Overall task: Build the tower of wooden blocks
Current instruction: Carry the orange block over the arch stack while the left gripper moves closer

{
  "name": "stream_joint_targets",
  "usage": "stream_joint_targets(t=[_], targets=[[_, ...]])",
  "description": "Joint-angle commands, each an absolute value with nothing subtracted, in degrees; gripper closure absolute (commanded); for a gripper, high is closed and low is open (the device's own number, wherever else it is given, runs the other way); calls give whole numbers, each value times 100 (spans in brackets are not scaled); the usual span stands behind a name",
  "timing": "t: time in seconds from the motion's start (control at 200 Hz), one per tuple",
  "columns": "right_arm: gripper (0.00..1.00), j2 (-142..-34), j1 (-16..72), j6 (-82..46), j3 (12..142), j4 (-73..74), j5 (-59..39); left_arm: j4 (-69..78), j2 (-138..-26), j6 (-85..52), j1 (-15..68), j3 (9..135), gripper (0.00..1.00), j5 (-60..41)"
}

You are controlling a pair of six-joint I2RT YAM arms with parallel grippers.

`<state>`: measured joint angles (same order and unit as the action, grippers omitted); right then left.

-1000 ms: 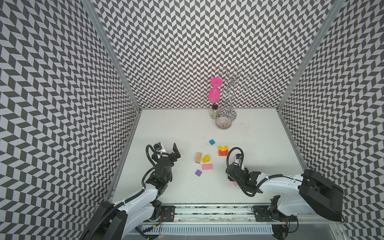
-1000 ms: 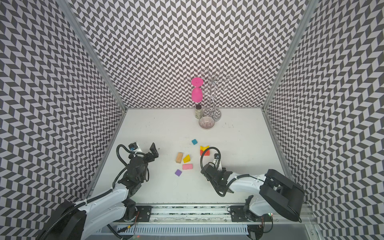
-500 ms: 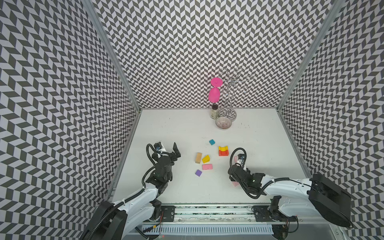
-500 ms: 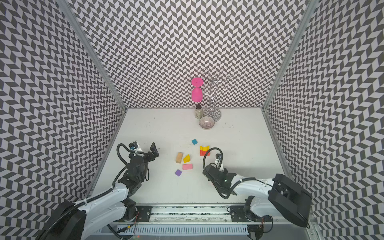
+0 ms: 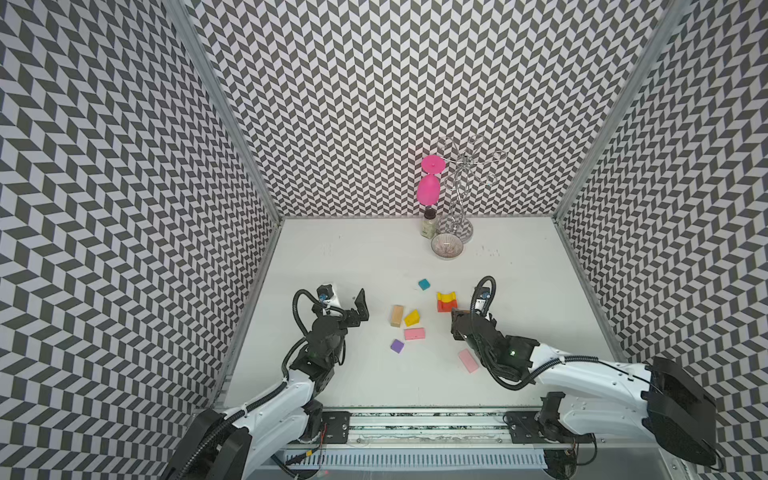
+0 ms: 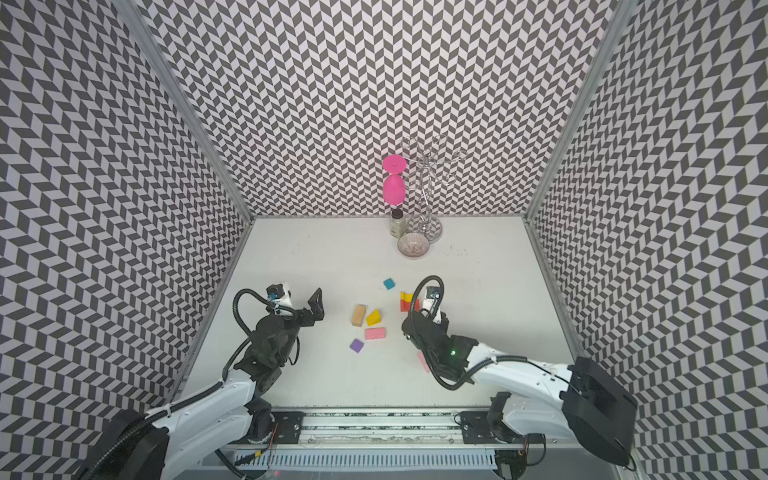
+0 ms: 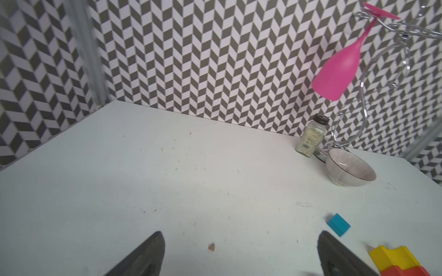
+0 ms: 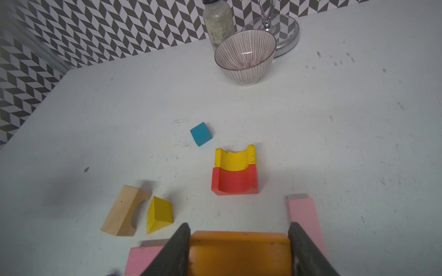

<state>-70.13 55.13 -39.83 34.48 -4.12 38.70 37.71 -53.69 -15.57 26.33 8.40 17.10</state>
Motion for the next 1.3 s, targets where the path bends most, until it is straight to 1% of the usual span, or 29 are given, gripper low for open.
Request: stream_joint_targets(t=[0.0,0.13,0.466,0.751,1.012,1.292], targets=[[55,-7451,5321,-3560,3841,-79,3809,4125,-5406,-1199,2620,820,0,680],[56,-7998,5122,-3313,4280,26,3507,4245,-5651,-1030,2632,895,0,-12],[56,-8884,4838,-3297,4978,-97,3296,4280,-6126,-767,2800,1097,0,-478],[56,-9464,4534,-3249,5305,-150,3270,4129,-6620,-563,3151,1412,0,-16],[56,-9967,4419,-3165,5730,-577,3042,4123,-6585,-554,3208,1389,0,105],[55,-9989,4203,-3120,5594,-397,2831,4057,-6704,-562,3243,1476,0,210]])
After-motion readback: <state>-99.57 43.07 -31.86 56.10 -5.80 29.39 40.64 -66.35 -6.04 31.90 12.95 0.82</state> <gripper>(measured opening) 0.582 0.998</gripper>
